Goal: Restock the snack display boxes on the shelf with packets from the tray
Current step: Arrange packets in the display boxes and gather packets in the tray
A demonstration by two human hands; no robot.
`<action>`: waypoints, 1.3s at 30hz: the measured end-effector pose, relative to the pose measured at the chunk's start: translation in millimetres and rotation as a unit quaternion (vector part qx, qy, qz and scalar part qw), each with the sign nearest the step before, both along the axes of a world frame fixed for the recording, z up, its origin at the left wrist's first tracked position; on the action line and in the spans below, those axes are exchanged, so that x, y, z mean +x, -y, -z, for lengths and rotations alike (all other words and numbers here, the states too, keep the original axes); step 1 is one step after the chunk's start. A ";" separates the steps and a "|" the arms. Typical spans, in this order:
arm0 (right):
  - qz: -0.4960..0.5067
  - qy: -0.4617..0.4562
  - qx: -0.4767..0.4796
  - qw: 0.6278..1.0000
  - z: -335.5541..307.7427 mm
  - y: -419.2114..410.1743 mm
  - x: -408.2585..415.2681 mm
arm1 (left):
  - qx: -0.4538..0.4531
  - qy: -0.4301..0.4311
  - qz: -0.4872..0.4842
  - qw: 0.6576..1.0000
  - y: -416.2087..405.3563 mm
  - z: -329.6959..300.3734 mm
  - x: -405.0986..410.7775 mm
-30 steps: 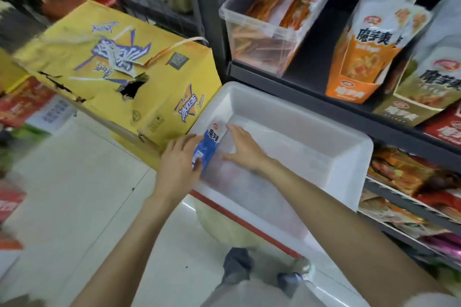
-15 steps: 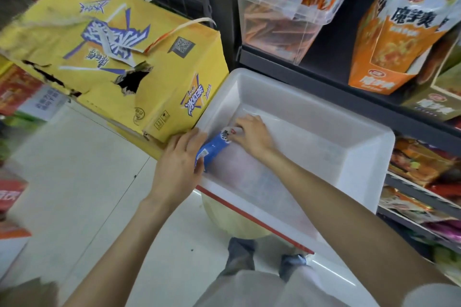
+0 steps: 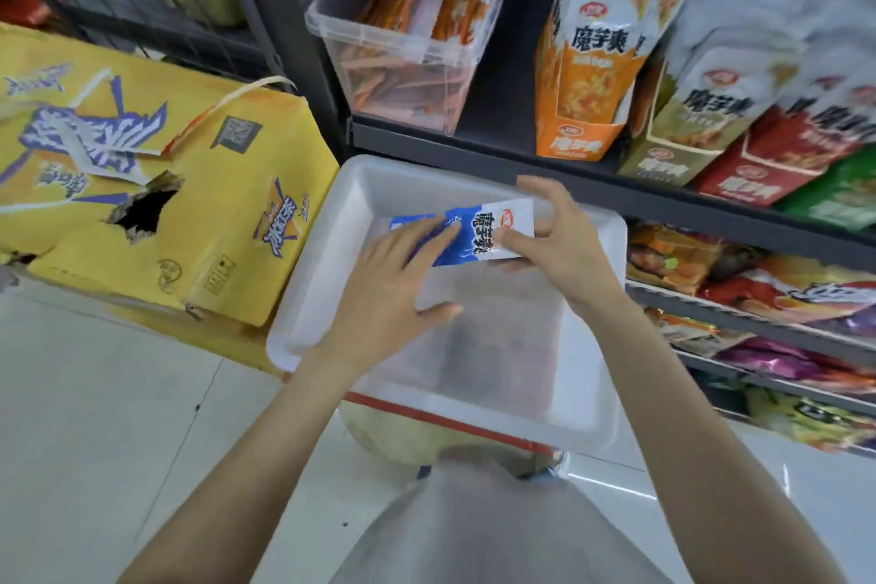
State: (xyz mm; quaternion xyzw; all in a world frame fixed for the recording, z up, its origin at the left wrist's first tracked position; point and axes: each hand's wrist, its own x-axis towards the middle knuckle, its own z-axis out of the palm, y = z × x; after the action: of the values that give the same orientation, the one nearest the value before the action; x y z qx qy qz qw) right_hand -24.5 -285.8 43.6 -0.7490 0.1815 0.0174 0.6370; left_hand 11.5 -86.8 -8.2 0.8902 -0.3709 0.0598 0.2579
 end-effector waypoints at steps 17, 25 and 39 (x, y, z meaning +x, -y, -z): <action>0.058 0.046 0.066 0.995 -23.7 104.7 -113.0 | -0.236 -0.394 -0.032 0.887 130.4 -53.0 -82.3; 0.090 0.112 -0.029 0.989 -34.1 253.9 -224.1 | -0.066 -0.167 -0.012 0.984 281.8 -59.9 -174.6; 0.283 0.288 -0.048 0.914 -71.3 406.7 -247.5 | -0.178 -0.153 0.051 0.971 447.4 -96.8 -152.4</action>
State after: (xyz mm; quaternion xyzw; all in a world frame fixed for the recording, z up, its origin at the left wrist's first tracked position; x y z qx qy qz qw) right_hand -271.9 -692.5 114.9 -0.6682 0.1954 -0.3889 0.6034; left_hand -140.9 -534.3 88.6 0.8087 -0.3553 -0.0248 0.4682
